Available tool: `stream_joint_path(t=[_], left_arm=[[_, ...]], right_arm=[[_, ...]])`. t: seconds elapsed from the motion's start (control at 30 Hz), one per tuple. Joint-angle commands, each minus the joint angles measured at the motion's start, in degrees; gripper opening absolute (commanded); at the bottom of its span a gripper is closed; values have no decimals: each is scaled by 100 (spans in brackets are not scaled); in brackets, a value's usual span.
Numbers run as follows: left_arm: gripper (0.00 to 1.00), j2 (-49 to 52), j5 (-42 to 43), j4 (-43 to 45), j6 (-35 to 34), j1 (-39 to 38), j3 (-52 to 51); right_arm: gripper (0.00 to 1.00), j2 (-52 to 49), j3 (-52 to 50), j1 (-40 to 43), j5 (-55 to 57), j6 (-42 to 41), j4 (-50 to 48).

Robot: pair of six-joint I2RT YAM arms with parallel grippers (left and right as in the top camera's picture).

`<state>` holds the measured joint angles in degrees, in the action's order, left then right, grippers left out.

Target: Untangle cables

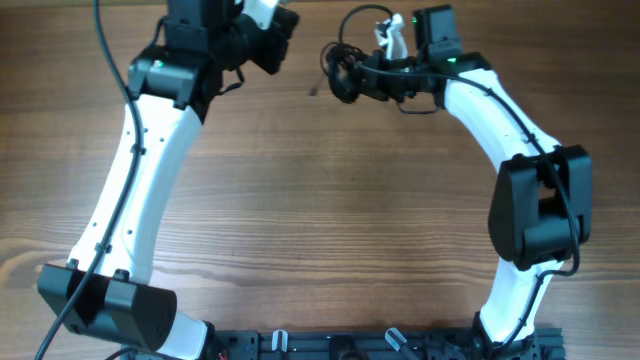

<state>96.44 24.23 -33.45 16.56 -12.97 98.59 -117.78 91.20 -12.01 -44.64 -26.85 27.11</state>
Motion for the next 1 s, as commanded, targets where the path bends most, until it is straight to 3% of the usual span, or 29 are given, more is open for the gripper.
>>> stream_joint_path(t=[0.0, 0.17, 0.33, 0.43, 0.97], left_arm=[[4, -127, -46, -146, -33, 245, 76], [8, -114, 354, -367, 33, 260, 74], [32, -37, 931, -431, 101, 260, 74], [40, 70, 988, -509, 98, 258, 74], [39, 791, 2660, -706, 439, 79, 74]], right_arm=[[4, -85, 17, 173, 138, 442, 105], [4, -85, 17, 164, -131, 507, 96], [4, -85, 17, 26, -413, 590, 76], [4, -83, 17, 11, -728, 654, 31], [4, -83, 17, -15, -942, 669, -247]])
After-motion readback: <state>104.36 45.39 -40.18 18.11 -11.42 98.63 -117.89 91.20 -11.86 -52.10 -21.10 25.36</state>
